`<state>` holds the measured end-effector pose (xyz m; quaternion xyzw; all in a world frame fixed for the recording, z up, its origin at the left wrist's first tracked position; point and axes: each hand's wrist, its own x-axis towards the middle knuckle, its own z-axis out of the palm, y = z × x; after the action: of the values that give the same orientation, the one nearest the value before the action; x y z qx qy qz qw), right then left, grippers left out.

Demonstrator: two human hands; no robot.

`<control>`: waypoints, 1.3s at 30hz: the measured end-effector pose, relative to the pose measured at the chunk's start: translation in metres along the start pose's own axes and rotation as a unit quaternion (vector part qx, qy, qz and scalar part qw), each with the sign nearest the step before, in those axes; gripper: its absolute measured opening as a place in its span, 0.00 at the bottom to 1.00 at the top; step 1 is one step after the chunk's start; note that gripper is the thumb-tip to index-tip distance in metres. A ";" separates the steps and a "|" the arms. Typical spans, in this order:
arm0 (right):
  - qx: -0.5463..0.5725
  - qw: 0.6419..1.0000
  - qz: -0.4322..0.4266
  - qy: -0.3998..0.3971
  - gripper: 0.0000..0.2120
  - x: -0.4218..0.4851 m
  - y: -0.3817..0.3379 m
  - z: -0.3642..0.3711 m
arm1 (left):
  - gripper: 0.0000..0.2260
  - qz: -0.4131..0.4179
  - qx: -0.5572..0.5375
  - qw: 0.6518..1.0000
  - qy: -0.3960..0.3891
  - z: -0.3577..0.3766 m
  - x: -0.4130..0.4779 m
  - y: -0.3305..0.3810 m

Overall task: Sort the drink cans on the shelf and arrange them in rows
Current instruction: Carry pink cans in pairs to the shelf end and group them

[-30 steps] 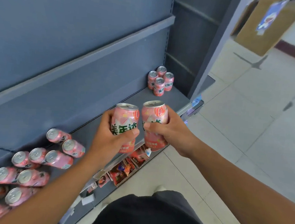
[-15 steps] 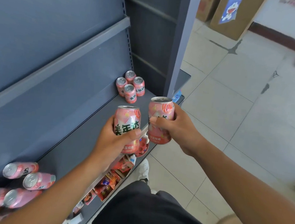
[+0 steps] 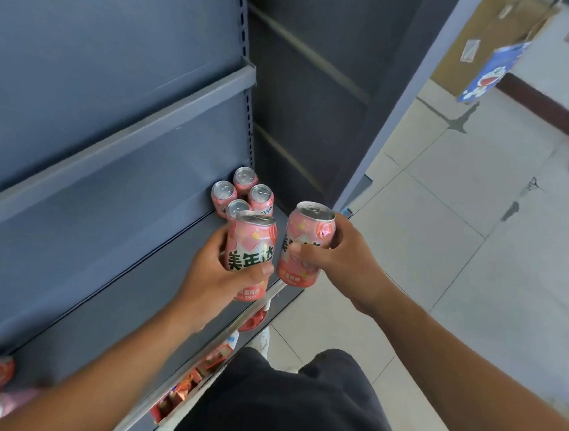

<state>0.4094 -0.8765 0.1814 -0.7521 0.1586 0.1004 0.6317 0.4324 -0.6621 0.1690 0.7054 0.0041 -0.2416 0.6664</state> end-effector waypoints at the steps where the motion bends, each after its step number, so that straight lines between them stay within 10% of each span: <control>1: -0.007 1.000 0.001 -0.007 0.26 0.009 0.000 -0.003 | 0.29 0.001 0.003 1.000 0.006 0.001 0.006 0.000; 19: -0.186 0.956 0.003 -0.225 0.36 0.171 0.068 -0.021 | 0.26 -0.008 0.058 0.975 0.217 0.039 0.094 -0.083; 39: -0.244 0.946 0.002 -0.212 0.26 0.237 0.130 0.012 | 0.31 -0.050 0.131 0.928 0.346 0.056 0.172 -0.176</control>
<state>0.5832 -0.9107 -0.0235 -0.8443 -0.0072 0.2946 0.4475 0.5079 -0.7495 -0.0554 0.8248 0.2383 -0.0134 0.5126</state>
